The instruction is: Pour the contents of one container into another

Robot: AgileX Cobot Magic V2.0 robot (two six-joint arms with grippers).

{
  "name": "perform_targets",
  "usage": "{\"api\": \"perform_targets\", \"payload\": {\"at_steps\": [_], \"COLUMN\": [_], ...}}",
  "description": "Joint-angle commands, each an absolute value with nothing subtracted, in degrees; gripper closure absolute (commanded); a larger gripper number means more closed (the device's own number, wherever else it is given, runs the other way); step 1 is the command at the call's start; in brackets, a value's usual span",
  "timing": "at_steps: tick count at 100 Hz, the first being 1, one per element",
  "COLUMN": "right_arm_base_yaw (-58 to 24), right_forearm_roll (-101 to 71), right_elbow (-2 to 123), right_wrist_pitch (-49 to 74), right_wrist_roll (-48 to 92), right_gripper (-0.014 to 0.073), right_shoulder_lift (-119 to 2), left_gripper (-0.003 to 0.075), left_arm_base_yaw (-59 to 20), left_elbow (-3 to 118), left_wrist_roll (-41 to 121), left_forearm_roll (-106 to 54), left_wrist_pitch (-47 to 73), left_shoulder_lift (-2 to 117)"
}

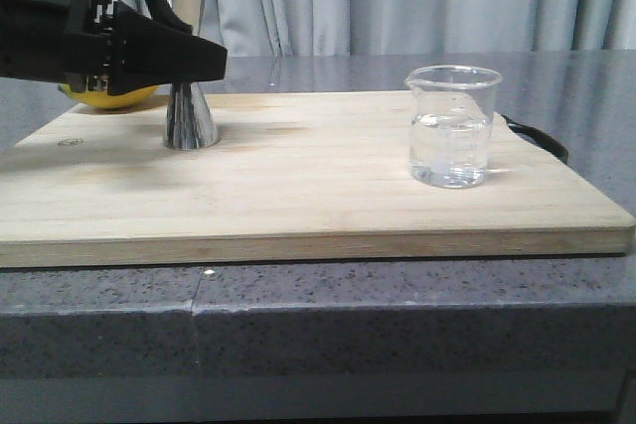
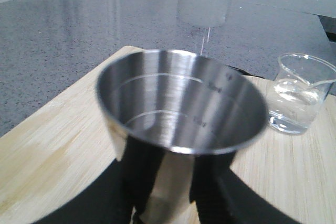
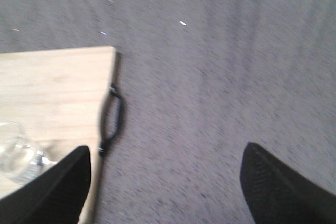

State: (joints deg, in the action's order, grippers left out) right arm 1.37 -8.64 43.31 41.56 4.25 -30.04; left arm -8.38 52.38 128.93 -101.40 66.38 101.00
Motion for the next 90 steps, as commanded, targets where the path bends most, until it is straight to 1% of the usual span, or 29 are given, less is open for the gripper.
{"api": "perform_targets", "payload": {"at_steps": [1,14,38,58,78,90], "right_arm_base_yaw": [1.52,1.41,1.14,-2.37,-8.03,-9.59], "right_forearm_roll": [-16.03,-24.82,-40.23,-51.27,-51.70,-49.38], "right_elbow": [44.80,44.80,44.80,44.80,44.80,44.80], "right_wrist_pitch": [33.87,31.30,31.16,30.65,28.41,28.90], "right_wrist_roll": [11.14,19.23,32.65,41.43,42.52,42.52], "right_gripper": [0.0064,0.0064,0.0064,0.0064,0.0064,0.0064], "right_shoulder_lift": [-30.92,-32.37,-37.69,-41.77,-45.65,-46.88], "left_gripper": [0.0493,0.0493,0.0493,0.0493,0.0493,0.0493], "left_arm_base_yaw": [-8.69,-8.69,-8.69,-8.69,-8.69,-8.69], "left_elbow": [54.30,54.43,54.43,54.43,54.43,54.43], "left_wrist_roll": [128.08,128.08,126.68,126.59,126.59,126.59], "left_forearm_roll": [-105.49,-105.49,-105.49,-105.49,-105.49,-105.38], "left_wrist_pitch": [73.27,73.27,73.27,73.27,73.27,73.27], "left_shoulder_lift": [98.84,97.97,94.99,94.78,94.78,94.78]}}
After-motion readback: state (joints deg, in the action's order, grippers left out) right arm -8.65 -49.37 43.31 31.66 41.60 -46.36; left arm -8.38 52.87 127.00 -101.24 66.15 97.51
